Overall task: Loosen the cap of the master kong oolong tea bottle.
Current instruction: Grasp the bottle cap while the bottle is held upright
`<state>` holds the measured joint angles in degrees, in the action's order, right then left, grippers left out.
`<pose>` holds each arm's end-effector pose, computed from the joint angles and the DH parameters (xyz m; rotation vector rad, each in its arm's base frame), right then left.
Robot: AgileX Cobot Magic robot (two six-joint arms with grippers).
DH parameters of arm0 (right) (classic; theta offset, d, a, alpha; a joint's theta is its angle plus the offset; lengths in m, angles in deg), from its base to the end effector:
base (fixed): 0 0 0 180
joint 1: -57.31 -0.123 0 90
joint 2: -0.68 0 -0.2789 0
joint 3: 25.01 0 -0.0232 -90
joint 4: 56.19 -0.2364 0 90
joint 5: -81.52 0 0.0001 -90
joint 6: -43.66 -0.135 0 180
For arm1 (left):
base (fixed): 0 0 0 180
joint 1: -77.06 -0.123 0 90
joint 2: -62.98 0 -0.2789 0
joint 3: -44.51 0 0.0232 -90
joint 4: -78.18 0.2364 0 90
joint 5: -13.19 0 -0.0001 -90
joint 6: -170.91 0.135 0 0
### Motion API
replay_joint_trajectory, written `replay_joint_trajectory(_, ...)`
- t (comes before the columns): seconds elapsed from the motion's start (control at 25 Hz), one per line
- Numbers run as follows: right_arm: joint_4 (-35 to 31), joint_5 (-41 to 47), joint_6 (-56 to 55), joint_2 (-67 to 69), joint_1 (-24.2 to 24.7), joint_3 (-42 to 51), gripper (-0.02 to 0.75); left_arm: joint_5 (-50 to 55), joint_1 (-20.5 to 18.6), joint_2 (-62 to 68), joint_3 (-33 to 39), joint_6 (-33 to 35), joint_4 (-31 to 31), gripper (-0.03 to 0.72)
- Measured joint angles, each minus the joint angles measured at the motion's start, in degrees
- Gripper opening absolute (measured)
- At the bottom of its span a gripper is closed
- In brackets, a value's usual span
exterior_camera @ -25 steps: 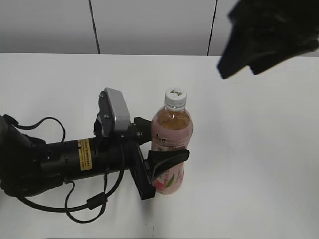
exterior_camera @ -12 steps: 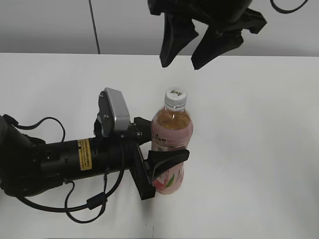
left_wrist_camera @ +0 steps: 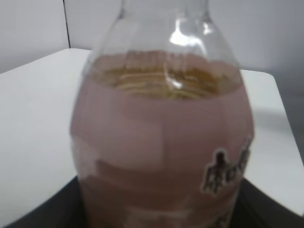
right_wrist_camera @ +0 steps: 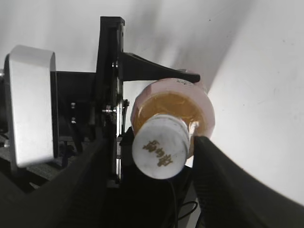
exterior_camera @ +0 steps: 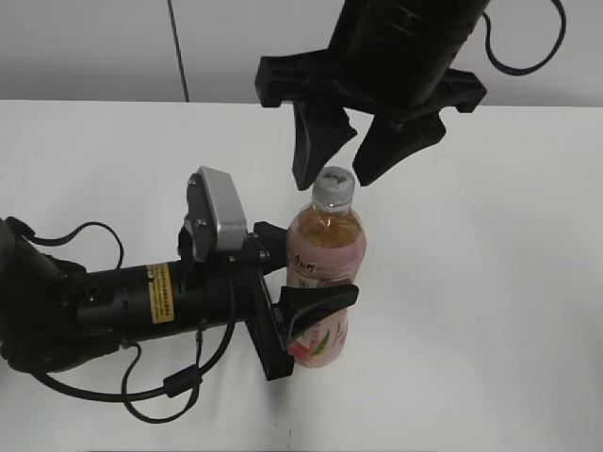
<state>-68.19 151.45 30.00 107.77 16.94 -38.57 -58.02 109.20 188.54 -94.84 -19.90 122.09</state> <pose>0.2556 0.2519 0.2715 -0.6174 2.8772 0.4667 0.2415 -0.2564 0.1055 1.0772 1.4673 -0.9518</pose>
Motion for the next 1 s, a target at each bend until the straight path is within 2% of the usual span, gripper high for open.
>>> replay_joint_trajectory(0.36,1.51,0.00,-1.15,0.13,0.00,0.00,0.427,-0.05,0.00,0.00,0.06,1.16,0.11,0.394)
replay_joint_trajectory(0.8,-0.06,0.00,-1.65,1.93,0.00,0.00,0.427,-0.07,0.00,0.00,0.06,2.32,0.20,0.394)
replay_joint_trajectory(1.0,-0.22,0.00,-1.71,1.93,0.00,0.00,0.402,-0.07,0.00,0.00,0.06,2.32,0.23,0.394)
